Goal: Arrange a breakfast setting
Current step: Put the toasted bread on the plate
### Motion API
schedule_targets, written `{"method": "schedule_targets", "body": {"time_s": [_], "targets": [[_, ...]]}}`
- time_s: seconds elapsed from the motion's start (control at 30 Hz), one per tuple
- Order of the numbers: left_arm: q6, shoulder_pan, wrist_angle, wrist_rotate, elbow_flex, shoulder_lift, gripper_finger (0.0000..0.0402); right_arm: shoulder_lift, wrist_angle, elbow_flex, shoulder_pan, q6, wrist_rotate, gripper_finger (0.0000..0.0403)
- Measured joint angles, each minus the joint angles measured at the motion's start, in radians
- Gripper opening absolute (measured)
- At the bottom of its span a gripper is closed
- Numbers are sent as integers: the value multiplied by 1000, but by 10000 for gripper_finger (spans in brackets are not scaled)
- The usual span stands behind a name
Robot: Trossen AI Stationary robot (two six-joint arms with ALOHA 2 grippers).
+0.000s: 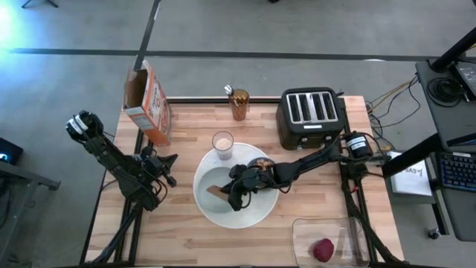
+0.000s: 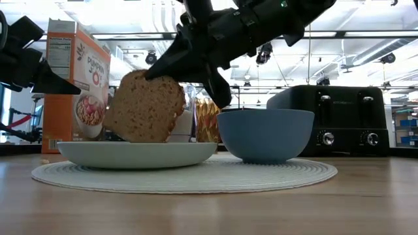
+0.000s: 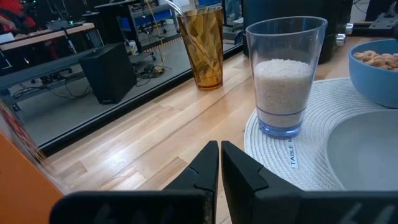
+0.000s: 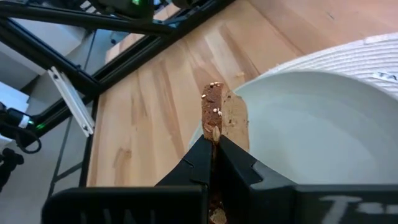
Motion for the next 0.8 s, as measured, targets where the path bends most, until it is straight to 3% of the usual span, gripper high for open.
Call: {"method": "schedule_targets", "body": {"time_s": [0.47,0.8], "targets": [[0,0,2,0,0,0,2,1,69,-16,-2,18,-56,9],[0,0,8,0,0,0,2,114,69,-1,-23,29,-55,9]]}}
